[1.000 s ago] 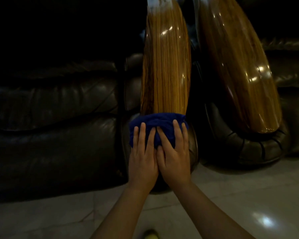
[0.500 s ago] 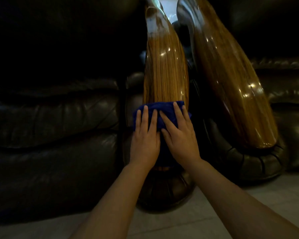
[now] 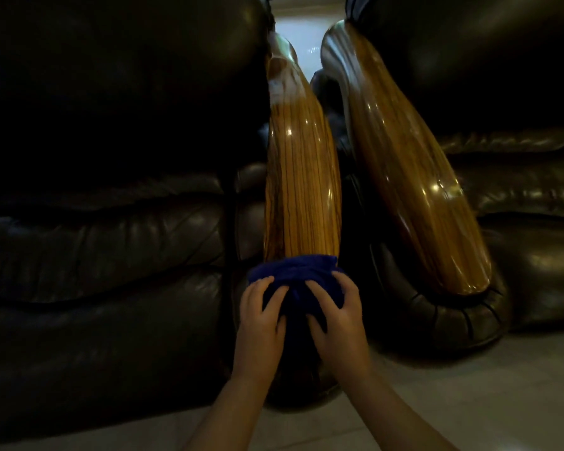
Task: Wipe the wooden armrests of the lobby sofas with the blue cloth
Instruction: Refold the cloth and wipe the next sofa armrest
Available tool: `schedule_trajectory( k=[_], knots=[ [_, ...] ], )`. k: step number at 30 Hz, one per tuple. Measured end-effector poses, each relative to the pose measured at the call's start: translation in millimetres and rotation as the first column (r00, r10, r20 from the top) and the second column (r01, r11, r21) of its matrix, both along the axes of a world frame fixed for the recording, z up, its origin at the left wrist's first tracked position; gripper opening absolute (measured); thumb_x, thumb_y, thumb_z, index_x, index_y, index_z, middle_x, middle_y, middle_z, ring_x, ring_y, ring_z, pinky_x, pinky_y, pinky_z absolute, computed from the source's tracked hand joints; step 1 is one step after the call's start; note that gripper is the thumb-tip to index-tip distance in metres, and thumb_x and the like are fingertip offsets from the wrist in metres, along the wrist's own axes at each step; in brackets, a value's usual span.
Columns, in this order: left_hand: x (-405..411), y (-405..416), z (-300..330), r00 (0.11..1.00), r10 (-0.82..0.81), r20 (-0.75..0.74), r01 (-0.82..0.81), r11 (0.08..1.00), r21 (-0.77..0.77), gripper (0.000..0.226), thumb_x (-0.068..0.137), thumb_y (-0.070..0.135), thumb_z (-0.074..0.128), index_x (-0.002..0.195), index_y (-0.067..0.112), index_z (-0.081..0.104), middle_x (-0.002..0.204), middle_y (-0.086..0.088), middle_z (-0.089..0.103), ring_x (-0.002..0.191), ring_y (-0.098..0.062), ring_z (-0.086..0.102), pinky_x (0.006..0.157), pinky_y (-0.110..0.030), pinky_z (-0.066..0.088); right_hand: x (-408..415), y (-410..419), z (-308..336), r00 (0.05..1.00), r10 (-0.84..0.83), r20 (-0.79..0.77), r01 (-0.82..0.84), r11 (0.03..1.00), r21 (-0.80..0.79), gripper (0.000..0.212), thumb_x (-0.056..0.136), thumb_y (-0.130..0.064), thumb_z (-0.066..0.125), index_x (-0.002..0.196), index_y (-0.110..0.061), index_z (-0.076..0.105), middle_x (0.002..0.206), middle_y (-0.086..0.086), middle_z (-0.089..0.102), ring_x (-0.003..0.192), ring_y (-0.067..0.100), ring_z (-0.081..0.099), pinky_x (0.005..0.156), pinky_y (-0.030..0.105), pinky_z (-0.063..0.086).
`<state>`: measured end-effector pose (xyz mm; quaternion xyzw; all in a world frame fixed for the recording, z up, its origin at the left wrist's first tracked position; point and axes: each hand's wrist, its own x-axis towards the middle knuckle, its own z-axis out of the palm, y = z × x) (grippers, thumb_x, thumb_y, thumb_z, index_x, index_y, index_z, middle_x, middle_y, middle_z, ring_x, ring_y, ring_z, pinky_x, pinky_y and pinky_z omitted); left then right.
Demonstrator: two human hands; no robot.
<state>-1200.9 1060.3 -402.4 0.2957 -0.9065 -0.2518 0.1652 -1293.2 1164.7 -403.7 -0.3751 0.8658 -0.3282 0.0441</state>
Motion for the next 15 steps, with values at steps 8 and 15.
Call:
schedule_trajectory(
  k=[8, 15],
  knots=[
    [-19.2, 1.9, 48.0, 1.000, 0.014, -0.009, -0.013, 0.989, 0.148, 0.029, 0.080, 0.001, 0.060, 0.106, 0.015, 0.062, 0.109, 0.003, 0.057, 0.105, -0.008, 0.048, 0.089, -0.014, 0.033, -14.4, 5.8, 43.9, 0.991, -0.024, 0.133, 0.024, 1.000, 0.001, 0.044, 0.077, -0.002, 0.066, 0.119, -0.013, 0.058, 0.119, 0.011, 0.053, 0.108, 0.022, 0.053, 0.090, 0.025, 0.045],
    [-61.9, 38.3, 118.0, 0.999, -0.002, -0.040, 0.012, 0.974, 0.228, 0.028, 0.080, 0.004, 0.061, 0.106, 0.015, 0.065, 0.108, 0.003, 0.061, 0.102, -0.008, 0.053, 0.091, -0.020, 0.043, -54.3, 52.3, 118.1, 0.989, -0.053, 0.138, 0.049, 0.998, 0.029, 0.043, 0.078, -0.003, 0.065, 0.119, -0.014, 0.057, 0.120, 0.010, 0.052, 0.108, 0.021, 0.053, 0.089, 0.018, 0.037]
  ],
)
